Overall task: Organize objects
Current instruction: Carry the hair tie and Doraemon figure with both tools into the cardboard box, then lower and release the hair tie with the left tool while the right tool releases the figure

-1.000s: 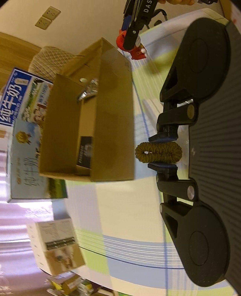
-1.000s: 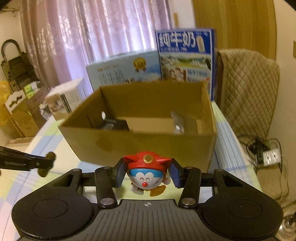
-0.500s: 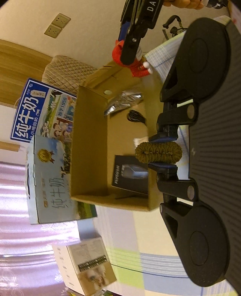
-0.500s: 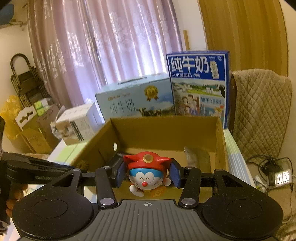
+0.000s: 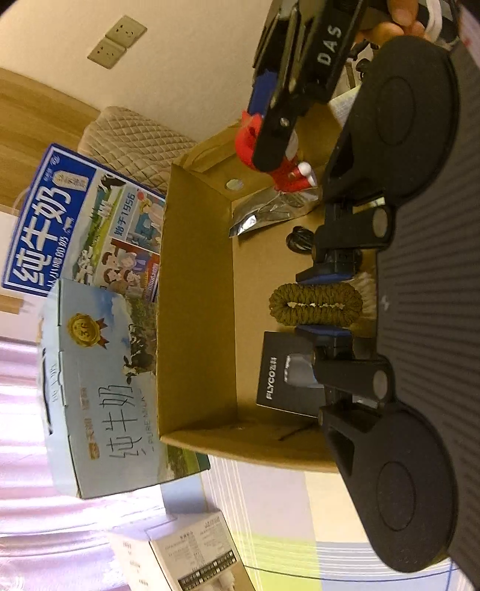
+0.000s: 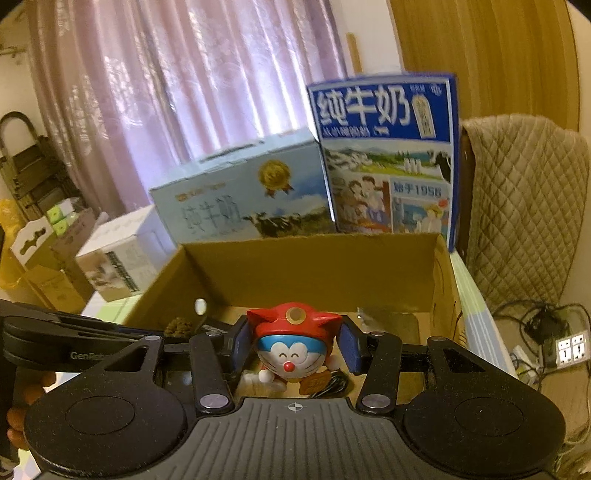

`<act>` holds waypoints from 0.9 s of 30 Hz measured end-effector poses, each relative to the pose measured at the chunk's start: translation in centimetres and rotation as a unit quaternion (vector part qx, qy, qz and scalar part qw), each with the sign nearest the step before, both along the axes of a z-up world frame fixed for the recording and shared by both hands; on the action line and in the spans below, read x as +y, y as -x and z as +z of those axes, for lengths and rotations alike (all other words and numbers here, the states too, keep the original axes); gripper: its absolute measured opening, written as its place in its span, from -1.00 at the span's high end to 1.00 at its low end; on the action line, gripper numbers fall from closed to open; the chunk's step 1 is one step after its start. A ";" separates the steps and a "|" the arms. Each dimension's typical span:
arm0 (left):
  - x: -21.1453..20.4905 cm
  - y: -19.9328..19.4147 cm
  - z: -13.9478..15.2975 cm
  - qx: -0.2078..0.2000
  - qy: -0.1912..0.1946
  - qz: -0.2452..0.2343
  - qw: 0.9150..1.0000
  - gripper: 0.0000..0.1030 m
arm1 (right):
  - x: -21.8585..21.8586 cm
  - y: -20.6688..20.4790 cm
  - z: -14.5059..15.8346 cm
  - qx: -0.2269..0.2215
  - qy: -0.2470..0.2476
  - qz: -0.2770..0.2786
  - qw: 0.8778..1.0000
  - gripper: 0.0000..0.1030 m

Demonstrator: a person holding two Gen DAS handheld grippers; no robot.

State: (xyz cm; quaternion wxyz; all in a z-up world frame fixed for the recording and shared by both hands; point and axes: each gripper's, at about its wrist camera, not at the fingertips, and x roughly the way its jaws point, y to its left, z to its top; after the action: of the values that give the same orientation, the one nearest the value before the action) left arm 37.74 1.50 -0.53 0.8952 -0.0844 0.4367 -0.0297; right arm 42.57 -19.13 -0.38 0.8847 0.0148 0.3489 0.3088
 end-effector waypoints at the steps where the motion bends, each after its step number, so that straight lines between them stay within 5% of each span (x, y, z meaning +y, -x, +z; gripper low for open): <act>1: -0.1 -0.7 -0.2 0.003 -0.002 -0.002 1.000 0.64 | 0.2 -0.7 -0.3 0.006 0.002 -0.004 1.000 0.10; 16: 0.1 -8.9 -4.5 0.064 -0.023 -0.017 0.998 0.59 | 3.9 -8.0 -4.7 0.062 0.057 -0.010 0.996 0.10; 27: 0.7 -11.3 -5.8 0.063 -0.036 -0.023 0.997 0.44 | 4.5 -9.4 -5.3 0.069 0.062 -0.018 0.996 0.10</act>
State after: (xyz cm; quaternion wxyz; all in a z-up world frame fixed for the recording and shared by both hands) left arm 49.01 2.20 -6.29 0.8674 -0.0436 0.4949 -0.0288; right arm 51.97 -14.67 -5.72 0.8632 -0.0128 0.4270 0.2692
